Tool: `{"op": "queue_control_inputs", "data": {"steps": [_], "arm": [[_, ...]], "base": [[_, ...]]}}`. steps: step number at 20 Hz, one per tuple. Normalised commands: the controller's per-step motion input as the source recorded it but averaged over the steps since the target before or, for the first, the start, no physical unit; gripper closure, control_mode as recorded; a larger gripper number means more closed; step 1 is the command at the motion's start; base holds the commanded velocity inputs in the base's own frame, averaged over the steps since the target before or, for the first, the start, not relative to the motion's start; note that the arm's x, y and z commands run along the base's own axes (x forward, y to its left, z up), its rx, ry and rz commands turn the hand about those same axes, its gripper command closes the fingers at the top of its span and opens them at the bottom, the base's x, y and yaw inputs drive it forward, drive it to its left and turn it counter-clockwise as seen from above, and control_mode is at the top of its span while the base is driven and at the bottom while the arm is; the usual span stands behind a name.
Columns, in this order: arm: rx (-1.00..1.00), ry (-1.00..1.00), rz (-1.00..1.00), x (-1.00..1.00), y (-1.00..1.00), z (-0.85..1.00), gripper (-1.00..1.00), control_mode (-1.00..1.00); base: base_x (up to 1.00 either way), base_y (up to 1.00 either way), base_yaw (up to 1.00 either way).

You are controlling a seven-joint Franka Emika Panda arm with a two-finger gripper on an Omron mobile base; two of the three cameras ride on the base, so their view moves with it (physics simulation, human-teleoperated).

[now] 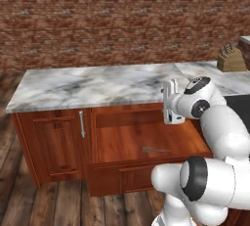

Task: Organize the utensils by type. Pick up the wooden spoons from the counter and place them in the open cabinet. Then pick up the metallic utensils from the counter and place them in the open drawer.

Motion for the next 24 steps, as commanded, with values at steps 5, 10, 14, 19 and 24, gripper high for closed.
{"op": "queue_control_inputs", "data": {"steps": [5, 10, 14, 19, 24], "arm": [[0.46, -0.04, 0.02, -0.18, -0.44, 0.67, -1.00, -1.00], [0.04, -0.03, 0.00, -0.02, -0.10, -0.03, -1.00, -1.00], [0.39, -0.25, -0.06, -0.04, 0.02, 0.00, -1.00, -1.00], [0.83, -0.42, -0.01, -0.19, 0.08, 0.04, -1.00, -1.00], [0.99, -0.34, 0.00, -0.19, 0.00, 0.09, -1.00, -1.00]], "base": [[0.00, 0.00, 0.00], [0.00, 0.00, 0.00], [0.00, 0.00, 0.00], [0.00, 0.00, 0.00], [0.00, 0.00, 0.00]]}}
